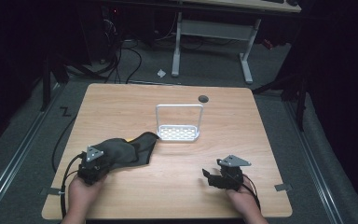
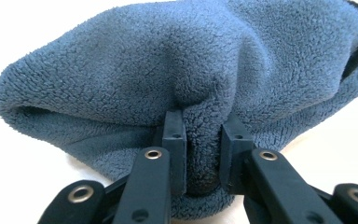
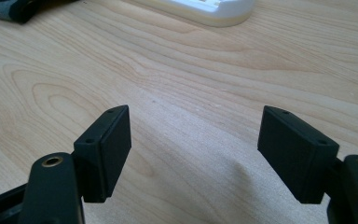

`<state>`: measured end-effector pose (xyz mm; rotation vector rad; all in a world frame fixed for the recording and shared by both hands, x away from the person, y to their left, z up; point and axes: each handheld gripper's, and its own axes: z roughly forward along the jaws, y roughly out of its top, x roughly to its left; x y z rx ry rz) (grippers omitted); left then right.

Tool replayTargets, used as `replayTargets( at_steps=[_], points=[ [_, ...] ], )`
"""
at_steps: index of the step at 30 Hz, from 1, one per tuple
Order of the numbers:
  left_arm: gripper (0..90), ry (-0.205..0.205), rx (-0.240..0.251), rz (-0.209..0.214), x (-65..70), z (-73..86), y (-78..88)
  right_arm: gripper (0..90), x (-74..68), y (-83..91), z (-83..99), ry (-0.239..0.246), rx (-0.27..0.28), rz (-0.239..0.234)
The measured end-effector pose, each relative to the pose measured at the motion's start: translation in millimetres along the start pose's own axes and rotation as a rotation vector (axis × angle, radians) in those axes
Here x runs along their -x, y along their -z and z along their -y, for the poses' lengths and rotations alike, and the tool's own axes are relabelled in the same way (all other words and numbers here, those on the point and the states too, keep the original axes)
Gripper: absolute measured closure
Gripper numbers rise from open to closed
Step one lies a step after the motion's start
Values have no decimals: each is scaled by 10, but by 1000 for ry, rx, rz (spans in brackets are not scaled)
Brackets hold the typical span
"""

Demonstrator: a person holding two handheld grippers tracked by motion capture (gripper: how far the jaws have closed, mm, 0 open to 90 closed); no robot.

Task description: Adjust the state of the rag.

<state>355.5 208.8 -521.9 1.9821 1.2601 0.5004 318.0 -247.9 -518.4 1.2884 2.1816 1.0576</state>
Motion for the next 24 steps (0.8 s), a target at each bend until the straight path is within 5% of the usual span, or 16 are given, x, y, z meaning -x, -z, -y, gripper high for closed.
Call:
replayTargets(
  at_steps=[6, 24],
  points=[
    [760, -10, -1, 84, 109, 117, 122, 260, 8, 9, -10, -3, 7, -7],
    [752, -104, 4, 208, 596, 53, 4, 260, 4, -13, -9, 3, 1, -15]
  ],
)
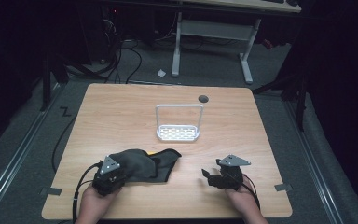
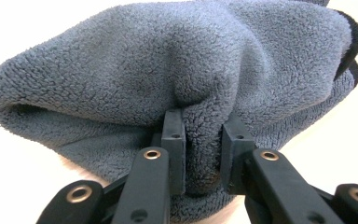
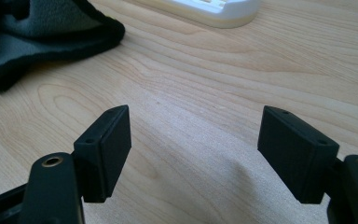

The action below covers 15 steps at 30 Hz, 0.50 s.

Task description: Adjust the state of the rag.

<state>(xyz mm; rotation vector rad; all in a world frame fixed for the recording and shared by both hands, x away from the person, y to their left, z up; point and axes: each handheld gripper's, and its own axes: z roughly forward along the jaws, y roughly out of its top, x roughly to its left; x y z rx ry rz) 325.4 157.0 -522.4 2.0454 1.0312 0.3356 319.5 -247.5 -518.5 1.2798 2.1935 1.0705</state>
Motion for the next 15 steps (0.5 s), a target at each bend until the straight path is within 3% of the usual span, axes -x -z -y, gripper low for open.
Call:
replayTargets(
  at_steps=[10, 12, 14, 15],
  points=[
    [746, -38, 12, 79, 349, -126, -238, 260, -19, -20, 1, -1, -7, -2],
    [732, -82, 9, 74, 450, -168, -288, 260, -22, -22, 3, -1, -9, -2],
    [659, -69, 11, 89, 475, -200, -298, 259, -14, -16, 2, 0, -4, 1],
    [619, -44, 20, 109, 476, -217, -289, 259, -11, -10, 4, -3, -1, 1]
  ],
)
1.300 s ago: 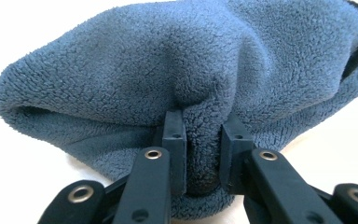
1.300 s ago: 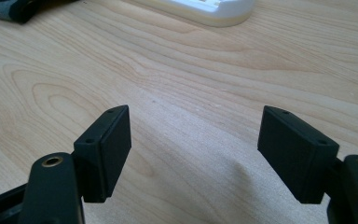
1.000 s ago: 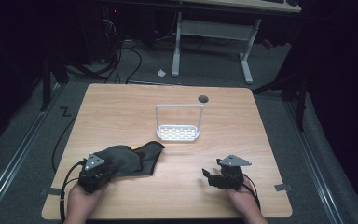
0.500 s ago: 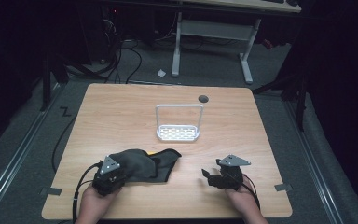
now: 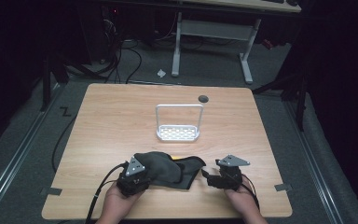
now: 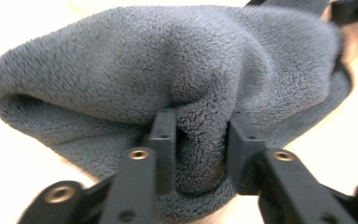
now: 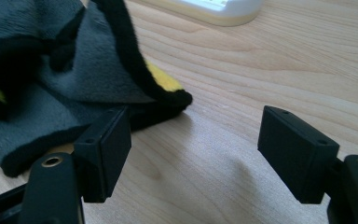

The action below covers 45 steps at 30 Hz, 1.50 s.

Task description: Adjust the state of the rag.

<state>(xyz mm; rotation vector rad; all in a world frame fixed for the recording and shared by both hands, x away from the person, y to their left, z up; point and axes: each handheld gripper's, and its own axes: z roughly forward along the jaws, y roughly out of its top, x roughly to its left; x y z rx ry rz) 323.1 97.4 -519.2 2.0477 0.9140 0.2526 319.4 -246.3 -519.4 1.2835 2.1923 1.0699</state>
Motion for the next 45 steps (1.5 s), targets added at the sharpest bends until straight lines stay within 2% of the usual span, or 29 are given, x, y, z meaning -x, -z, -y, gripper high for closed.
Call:
replayTargets(
  at_steps=[1, 3, 4, 5, 8, 12, 13, 15, 16, 18, 22, 23, 24, 25, 26, 27, 30, 31, 33, 34, 37, 40, 41, 43, 45],
  points=[
    [619, 8, 4, 7, 1, -12, 23, 259, 0, 0, 0, 0, 0, 0],
    [515, 5, 19, 6, 6, -27, 98, 259, 12, 16, 7, -5, 3, 7],
    [490, 13, 44, 4, 9, -33, 172, 259, 21, 20, 10, -4, 4, 9],
    [475, 13, 44, 4, 9, -33, 172, 259, 21, 20, 10, -4, 4, 9],
    [449, 8, 92, 1, 42, -69, 336, 260, 45, 23, 7, -17, 8, 16],
    [444, -16, 112, 11, 120, -120, 392, 261, 37, 39, -2, -24, 20, 19],
    [444, -27, 118, 27, 171, -151, 387, 261, 35, 43, -3, -23, 22, 19],
    [437, -49, 111, 53, 265, -202, 332, 261, 32, 43, -4, -26, 23, 19],
    [427, -79, 100, 64, 358, -236, 244, 261, 30, 41, -6, -29, 22, 16],
    [412, -99, 79, 90, 446, -271, 115, 261, 27, 45, -6, -30, 24, 17],
    [382, -148, 31, 85, 580, -312, -156, 260, 21, 60, -7, -27, 29, 10],
    [391, -148, 31, 85, 580, -312, -156, 260, 21, 60, -7, -27, 29, 10],
    [412, -171, -9, 62, 611, -310, -249, 260, 18, 67, -7, -28, 35, 5],
    [423, -199, -56, 22, 636, -304, -328, 260, 18, 73, -8, -26, 43, -3],
    [423, -226, -78, -6, 655, -289, -388, 260, 18, 73, -8, -26, 43, -3],
    [486, -263, -77, -52, 682, -268, -433, 260, 9, 87, -15, -26, 48, -4],
    [653, -258, -75, -73, 671, -274, -439, 260, -4, 97, -18, -25, 51, -8],
    [653, -242, -77, -65, 640, -286, -433, 260, -12, 100, -15, -21, 48, -12],
    [778, -189, -70, -32, 554, -303, -411, 260, -44, 96, -11, -8, 35, -26],
    [795, -166, -65, -17, 524, -308, -401, 260, -53, 96, -13, -7, 34, -28],
    [816, -149, -44, -9, 491, -321, -372, 263, -83, 110, -24, 7, 37, -41],
    [818, -127, -14, 6, 469, -344, -323, 274, -157, 195, -52, 71, 77, -96],
    [819, -113, 6, 20, 454, -358, -286, 357, -214, 241, -68, 72, 99, -124],
    [819, -104, 20, 27, 444, -366, -262, 376, -239, 250, -71, 76, 104, -135],
    [819, -75, 59, 47, 406, -397, -182, 421, -352, 222, -77, 106, 91, -156]
  ],
)
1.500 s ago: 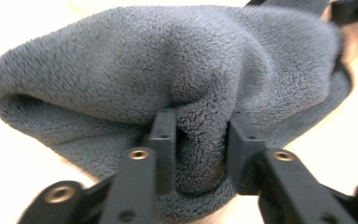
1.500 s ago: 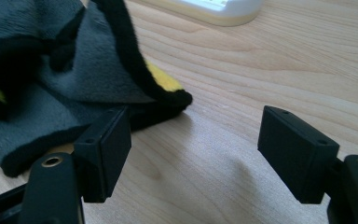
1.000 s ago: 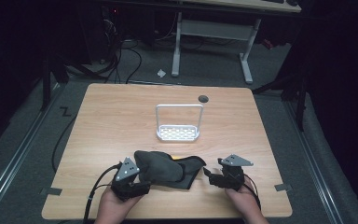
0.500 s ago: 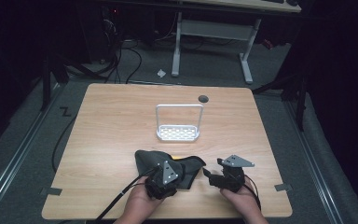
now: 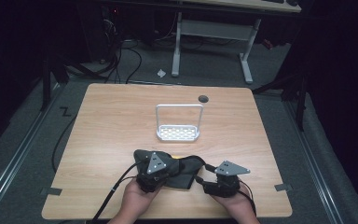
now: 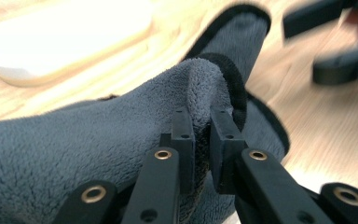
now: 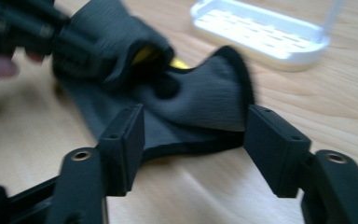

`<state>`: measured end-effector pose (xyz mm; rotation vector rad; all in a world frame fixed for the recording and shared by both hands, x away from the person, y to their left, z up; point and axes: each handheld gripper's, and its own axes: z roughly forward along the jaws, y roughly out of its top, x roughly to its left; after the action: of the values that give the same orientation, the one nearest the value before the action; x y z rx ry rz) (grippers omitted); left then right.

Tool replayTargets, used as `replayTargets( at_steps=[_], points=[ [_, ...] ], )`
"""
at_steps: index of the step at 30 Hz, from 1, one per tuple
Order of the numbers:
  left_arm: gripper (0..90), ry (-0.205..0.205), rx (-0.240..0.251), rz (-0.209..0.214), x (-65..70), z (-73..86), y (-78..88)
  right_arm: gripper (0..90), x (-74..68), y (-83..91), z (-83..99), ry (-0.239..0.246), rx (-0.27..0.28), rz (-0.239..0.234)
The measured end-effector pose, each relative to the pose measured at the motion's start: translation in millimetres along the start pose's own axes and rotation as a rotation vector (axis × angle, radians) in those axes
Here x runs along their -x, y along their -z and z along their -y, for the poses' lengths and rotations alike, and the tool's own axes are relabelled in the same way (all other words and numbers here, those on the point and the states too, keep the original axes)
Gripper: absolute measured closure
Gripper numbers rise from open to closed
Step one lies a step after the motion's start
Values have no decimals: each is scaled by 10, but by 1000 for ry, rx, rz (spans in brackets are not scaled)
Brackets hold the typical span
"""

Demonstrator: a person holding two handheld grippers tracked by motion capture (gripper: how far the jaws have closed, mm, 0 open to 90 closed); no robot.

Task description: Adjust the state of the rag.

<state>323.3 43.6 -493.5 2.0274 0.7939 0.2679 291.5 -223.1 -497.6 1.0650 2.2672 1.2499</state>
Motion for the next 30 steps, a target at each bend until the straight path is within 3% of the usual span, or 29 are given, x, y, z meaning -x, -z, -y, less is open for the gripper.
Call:
replayTargets(
  at_steps=[3, 4, 7, 8, 9, 11, 12, 13, 17, 20, 23, 25, 27, 30],
  points=[
    [819, 25, 28, 17, -27, -22, 54, 432, -60, -96, 7, 12, -39, -21],
    [819, 43, 48, 25, -41, -40, 103, 440, -102, -217, 13, 18, -90, -34],
    [819, 47, 62, 26, -56, -50, 155, 462, -135, -340, 11, 20, -135, -40],
    [818, 52, 70, 27, -63, -50, 180, 512, -163, -442, 5, 44, -166, -29],
    [818, 55, 76, 27, -70, -50, 205, 512, -163, -442, 5, 44, -166, -29],
    [818, 58, 88, 20, -96, -49, 263, 599, -182, -507, 5, 56, -192, -22],
    [818, 59, 93, 20, -115, -49, 297, 726, -200, -524, 5, 61, -186, -25],
    [817, 69, 108, 14, -156, -45, 363, 782, -218, -518, 0, 74, -191, -17],
    [817, 84, 128, -9, -258, -14, 502, 833, -241, -500, 0, 112, -196, 9],
    [817, 94, 133, -24, -330, 23, 579, 836, -212, -481, 8, 112, -197, 26],
    [817, 131, 143, -61, -473, 120, 710, 835, -87, -424, 32, 86, -197, 61],
    [817, 141, 145, -65, -510, 149, 729, 836, -41, -404, 40, 80, -199, 68],
    [817, 177, 141, -87, -629, 246, 761, 836, 96, -337, 73, 52, -196, 95],
    [817, 195, 132, -88, -675, 298, 756, 836, 174, -295, 94, 36, -195, 109]
  ],
)
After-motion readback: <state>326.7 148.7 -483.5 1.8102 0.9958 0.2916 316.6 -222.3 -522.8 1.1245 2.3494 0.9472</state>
